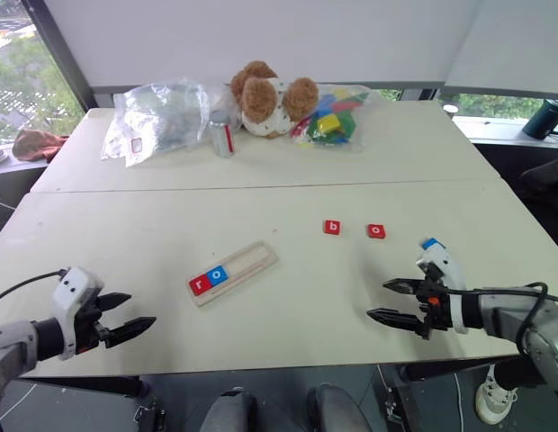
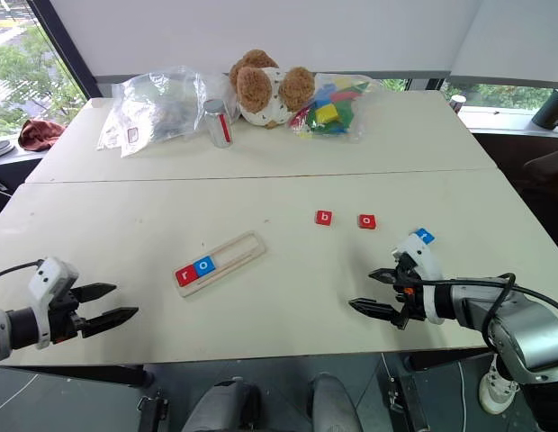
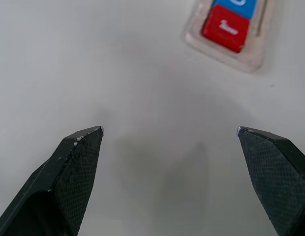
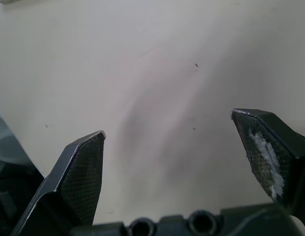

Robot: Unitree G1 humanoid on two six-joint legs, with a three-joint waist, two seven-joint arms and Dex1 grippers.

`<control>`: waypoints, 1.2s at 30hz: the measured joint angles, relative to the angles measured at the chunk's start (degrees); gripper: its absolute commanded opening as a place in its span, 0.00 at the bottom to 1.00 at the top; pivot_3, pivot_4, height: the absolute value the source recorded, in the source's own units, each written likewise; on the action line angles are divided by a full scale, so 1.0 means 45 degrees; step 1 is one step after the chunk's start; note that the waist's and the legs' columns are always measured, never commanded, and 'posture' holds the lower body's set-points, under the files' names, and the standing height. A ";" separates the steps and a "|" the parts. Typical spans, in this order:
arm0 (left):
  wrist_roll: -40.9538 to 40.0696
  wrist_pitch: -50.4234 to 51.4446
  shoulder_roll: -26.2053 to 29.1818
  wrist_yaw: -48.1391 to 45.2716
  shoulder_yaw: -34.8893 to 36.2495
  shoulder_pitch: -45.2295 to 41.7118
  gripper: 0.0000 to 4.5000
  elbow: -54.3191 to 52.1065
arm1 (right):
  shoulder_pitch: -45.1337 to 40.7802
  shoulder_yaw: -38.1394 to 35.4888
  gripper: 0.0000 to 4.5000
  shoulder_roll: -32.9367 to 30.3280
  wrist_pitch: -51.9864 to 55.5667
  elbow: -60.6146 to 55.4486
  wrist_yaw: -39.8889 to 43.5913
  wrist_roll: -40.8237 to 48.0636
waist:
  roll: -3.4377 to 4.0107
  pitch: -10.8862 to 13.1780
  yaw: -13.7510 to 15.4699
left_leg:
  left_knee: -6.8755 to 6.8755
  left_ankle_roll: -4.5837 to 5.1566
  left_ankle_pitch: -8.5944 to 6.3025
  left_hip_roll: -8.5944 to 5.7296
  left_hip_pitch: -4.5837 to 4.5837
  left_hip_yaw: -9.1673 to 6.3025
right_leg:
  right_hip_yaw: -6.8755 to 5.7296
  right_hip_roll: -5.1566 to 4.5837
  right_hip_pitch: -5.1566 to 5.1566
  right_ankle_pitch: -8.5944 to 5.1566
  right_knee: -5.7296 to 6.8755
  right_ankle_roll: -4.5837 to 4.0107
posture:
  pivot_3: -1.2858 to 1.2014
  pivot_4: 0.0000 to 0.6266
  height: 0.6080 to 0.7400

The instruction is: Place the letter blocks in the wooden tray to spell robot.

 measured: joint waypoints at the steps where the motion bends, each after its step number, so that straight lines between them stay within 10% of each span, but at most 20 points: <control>1: 0.0080 -0.0180 0.0047 -0.0115 -0.0030 -0.0396 1.00 0.0167 | -0.0341 0.0135 0.99 0.0001 0.0158 0.0185 -0.0003 0.0004 | 0.0000 0.0000 0.0002 | 0.0010 0.0000 0.0000 0.0000 -0.0002 -0.0001 | -0.0001 0.0000 0.0002 0.0000 0.0002 0.0000 | 0.52 0.24 1.00; 12: 0.0900 -0.1572 -0.0361 -0.0935 -0.3066 -0.3316 1.00 -0.0273 | -0.3642 0.2040 0.99 0.1081 0.1281 -0.0807 0.0167 0.0429 | 0.0006 0.0004 -0.0031 | -0.0055 -0.0005 0.0003 -0.0003 -0.0008 0.0002 | -0.0006 -0.0001 -0.0041 0.0023 -0.0001 0.0040 | 0.52 0.24 1.00; 36: 0.3561 -0.5672 -0.2321 -0.0781 -0.5357 -0.4908 1.00 0.2914 | -0.2887 0.2534 0.99 0.1291 0.1424 -0.1493 -0.0440 0.0384 | -0.0002 0.0000 -0.0007 | -0.0054 -0.0006 0.0011 -0.0014 0.0000 0.0008 | -0.0008 -0.0002 -0.0034 0.0026 0.0003 0.0044 | 0.52 0.24 1.00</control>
